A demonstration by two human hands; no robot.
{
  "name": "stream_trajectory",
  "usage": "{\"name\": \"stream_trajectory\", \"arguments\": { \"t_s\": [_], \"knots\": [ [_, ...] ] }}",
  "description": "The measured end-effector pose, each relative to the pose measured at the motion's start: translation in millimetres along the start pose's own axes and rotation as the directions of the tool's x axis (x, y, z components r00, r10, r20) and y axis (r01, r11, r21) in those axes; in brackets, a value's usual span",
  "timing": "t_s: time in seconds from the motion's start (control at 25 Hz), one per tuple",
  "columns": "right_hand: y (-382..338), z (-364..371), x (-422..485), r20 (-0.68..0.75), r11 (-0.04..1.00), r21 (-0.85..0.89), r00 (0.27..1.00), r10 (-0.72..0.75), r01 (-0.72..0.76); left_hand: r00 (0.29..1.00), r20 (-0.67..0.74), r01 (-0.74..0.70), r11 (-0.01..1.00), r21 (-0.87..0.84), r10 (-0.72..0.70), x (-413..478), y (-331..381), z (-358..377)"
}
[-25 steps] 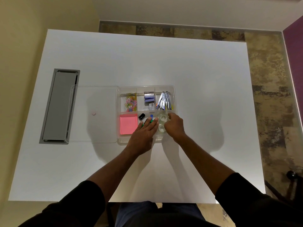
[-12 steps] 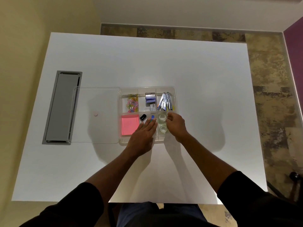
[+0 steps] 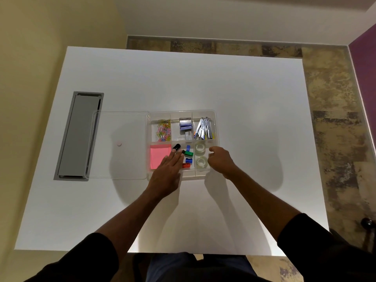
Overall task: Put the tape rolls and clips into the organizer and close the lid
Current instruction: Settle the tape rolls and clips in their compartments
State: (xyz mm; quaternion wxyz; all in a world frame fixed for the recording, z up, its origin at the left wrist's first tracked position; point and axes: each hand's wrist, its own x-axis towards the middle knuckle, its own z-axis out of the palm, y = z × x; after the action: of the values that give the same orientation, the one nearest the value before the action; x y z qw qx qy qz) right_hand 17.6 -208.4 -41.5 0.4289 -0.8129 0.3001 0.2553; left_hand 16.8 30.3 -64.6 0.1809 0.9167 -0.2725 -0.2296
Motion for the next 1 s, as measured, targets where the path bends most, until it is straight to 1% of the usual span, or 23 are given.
{"name": "stream_trajectory", "arguments": {
  "t_s": [0.32,0.4,0.56,0.72,0.88,1.0],
  "knots": [
    [-3,3,7,0.04,0.989,-0.142,0.999,-0.022,0.028,0.997,-0.055,0.047,0.999,-0.023,-0.048,-8,8,2],
    [-4,4,8,0.066,0.991,-0.134,0.998,-0.017,0.026,0.995,-0.065,0.067,0.996,-0.055,-0.071,-10,10,3],
    [-2,4,8,0.055,0.997,-0.079,0.998,-0.009,0.013,0.991,-0.07,0.098,0.984,-0.152,-0.11,-16,14,7],
    [-1,3,6,0.072,0.994,-0.102,0.997,-0.022,0.029,0.99,-0.081,0.098,0.982,-0.161,-0.113,-20,15,10],
    [-2,1,3,0.09,0.991,-0.123,0.995,-0.037,0.048,0.988,-0.092,0.112,0.985,-0.13,-0.125,-24,13,10],
    [0,-7,-1,0.073,0.994,-0.071,0.994,-0.081,0.086,0.985,-0.104,0.122,0.985,-0.121,-0.135,-28,13,9]
  ]
}}
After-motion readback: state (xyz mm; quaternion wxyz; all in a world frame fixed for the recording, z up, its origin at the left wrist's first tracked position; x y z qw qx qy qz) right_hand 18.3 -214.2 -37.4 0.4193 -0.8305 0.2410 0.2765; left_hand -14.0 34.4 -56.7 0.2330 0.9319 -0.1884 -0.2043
